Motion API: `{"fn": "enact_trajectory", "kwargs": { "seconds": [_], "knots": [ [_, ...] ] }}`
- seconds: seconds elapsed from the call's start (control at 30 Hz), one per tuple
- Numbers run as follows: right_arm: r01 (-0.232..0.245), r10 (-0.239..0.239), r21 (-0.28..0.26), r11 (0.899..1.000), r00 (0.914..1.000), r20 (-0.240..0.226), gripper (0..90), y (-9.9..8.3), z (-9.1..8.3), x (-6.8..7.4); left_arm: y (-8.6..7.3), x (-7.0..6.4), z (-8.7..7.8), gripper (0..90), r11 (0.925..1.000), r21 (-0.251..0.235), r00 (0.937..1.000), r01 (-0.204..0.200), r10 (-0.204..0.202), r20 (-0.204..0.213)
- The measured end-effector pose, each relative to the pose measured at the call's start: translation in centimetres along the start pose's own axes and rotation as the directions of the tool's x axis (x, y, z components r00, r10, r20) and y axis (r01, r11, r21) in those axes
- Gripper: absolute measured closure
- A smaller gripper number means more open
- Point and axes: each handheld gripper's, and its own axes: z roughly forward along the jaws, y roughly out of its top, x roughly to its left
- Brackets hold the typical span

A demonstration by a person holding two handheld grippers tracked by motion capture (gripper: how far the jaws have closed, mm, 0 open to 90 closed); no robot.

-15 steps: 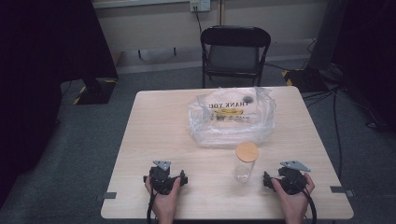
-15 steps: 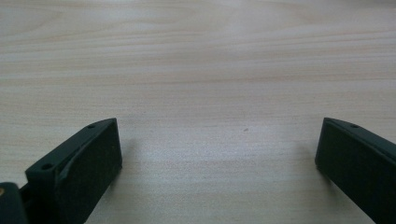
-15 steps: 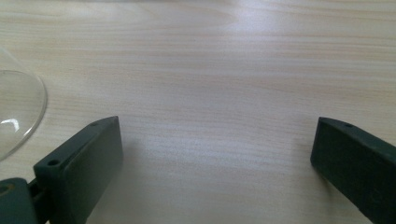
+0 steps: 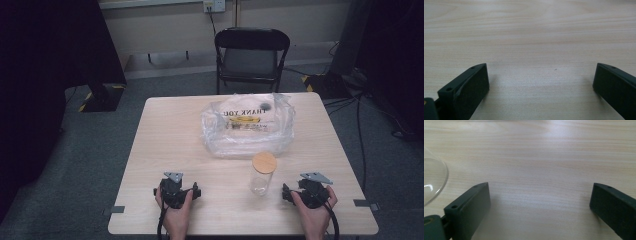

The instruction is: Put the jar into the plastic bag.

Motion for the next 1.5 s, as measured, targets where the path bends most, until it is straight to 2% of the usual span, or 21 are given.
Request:
{"fn": "enact_trajectory", "kwargs": {
  "seconds": [0.1, 0.13, 0.37, 0.43, 0.5, 0.7, 0.83, 0.93, 1.2, 1.33, 1.5],
  "knots": [
    [0.003, -0.003, -0.015, 1.000, 0.9999, -0.014, 5.8, 0.0, -0.1, 0.0, 0.0, 0.0, 0.0, 0.0, 1.0000, 0.001, 1.0000, -0.001, 0.001, -0.001],
    [0.003, -0.005, -0.032, 0.999, 0.9993, -0.038, 5.0, -0.1, -0.3, -0.1, 0.0, 0.0, 0.0, 0.0, 1.0000, 0.000, 1.0000, -0.001, 0.001, -0.001],
    [-0.004, 0.002, -0.050, 0.999, 0.9991, -0.043, 4.9, -0.3, -0.8, -0.2, 0.0, 0.0, 0.0, 0.0, 1.0000, 0.001, 1.0000, -0.001, 0.001, 0.000],
    [-0.005, 0.001, -0.065, 0.998, 0.9989, -0.047, 4.9, -0.2, -1.1, -0.1, 0.0, 0.0, 0.0, 0.0, 1.0000, 0.000, 1.0000, -0.001, 0.001, 0.000],
    [-0.007, 0.000, -0.089, 0.996, 0.9975, -0.071, 5.5, -0.2, -1.7, 0.0, 0.0, 0.0, 0.0, 0.0, 1.0000, 0.001, 1.0000, -0.001, 0.001, -0.001],
    [0.010, -0.020, -0.117, 0.993, 0.9965, -0.081, 4.7, -0.1, -2.6, 0.5, 0.0, 0.0, 0.0, 0.0, 1.0000, 0.001, 1.0000, 0.000, 0.000, 0.000],
    [0.005, -0.015, -0.144, 0.990, 0.9974, -0.071, 4.8, -0.2, -3.5, 0.8, 0.0, 0.0, 0.0, 0.0, 1.0000, 0.001, 1.0000, -0.001, 0.001, -0.001],
    [0.000, -0.016, -0.162, 0.987, 0.9954, -0.094, 4.3, -0.1, -4.2, 1.1, 0.0, 0.0, 0.0, 0.0, 1.0000, 0.000, 1.0000, 0.000, 0.000, 0.000],
    [0.052, -0.080, -0.207, 0.977, 0.9884, -0.129, 2.3, 0.7, -6.0, 2.4, 0.0, 0.0, 0.0, 0.0, 1.0000, 0.001, 1.0000, -0.001, 0.001, -0.001],
    [0.081, -0.121, -0.232, 0.969, 0.9790, -0.164, 1.9, 1.0, -7.0, 3.3, 0.0, 0.0, 0.0, 0.0, 1.0000, 0.000, 1.0000, 0.000, 0.000, 0.000],
    [0.104, -0.149, -0.235, 0.966, 0.9720, -0.181, 4.0, 1.3, -7.6, 4.0, 0.0, 0.0, 0.0, 0.0, 1.0000, 0.001, 1.0000, -0.001, 0.001, -0.001]
  ]
}}
